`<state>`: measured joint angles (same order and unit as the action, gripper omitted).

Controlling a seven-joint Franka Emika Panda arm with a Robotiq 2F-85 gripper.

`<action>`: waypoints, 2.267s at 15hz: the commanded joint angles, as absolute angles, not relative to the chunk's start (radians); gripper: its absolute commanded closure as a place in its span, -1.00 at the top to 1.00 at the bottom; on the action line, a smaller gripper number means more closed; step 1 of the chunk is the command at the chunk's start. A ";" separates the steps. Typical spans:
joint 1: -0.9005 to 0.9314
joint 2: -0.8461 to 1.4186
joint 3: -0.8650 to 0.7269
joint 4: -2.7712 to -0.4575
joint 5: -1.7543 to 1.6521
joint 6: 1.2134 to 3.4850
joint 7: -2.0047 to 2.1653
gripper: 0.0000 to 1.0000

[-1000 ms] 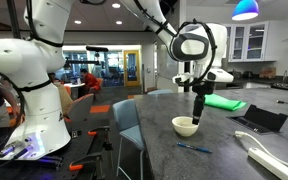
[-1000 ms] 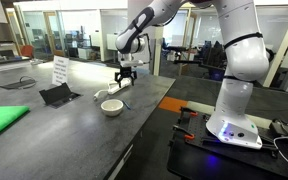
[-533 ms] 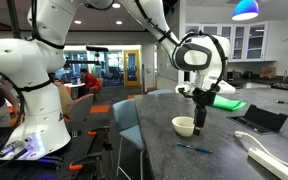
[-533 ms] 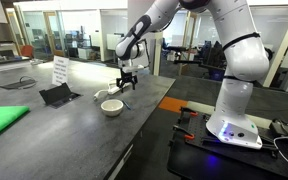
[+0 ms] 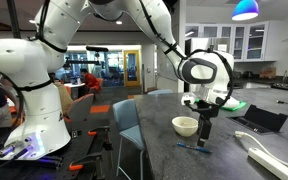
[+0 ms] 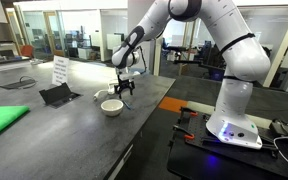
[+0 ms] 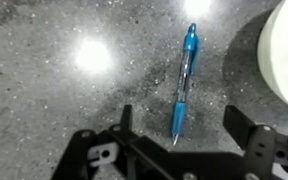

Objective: Put the blue pen inside the white bowl

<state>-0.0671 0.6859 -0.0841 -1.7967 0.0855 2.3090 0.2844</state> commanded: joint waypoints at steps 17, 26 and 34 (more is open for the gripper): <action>-0.092 0.790 -0.086 -1.694 0.176 2.322 0.282 -0.04; -0.087 0.811 -0.085 -1.676 0.170 2.309 0.280 -1.00; -0.075 0.691 -0.108 -1.688 0.130 2.212 0.271 -0.94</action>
<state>-0.0864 0.7673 -0.0939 -1.6768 0.1510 2.3033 0.2806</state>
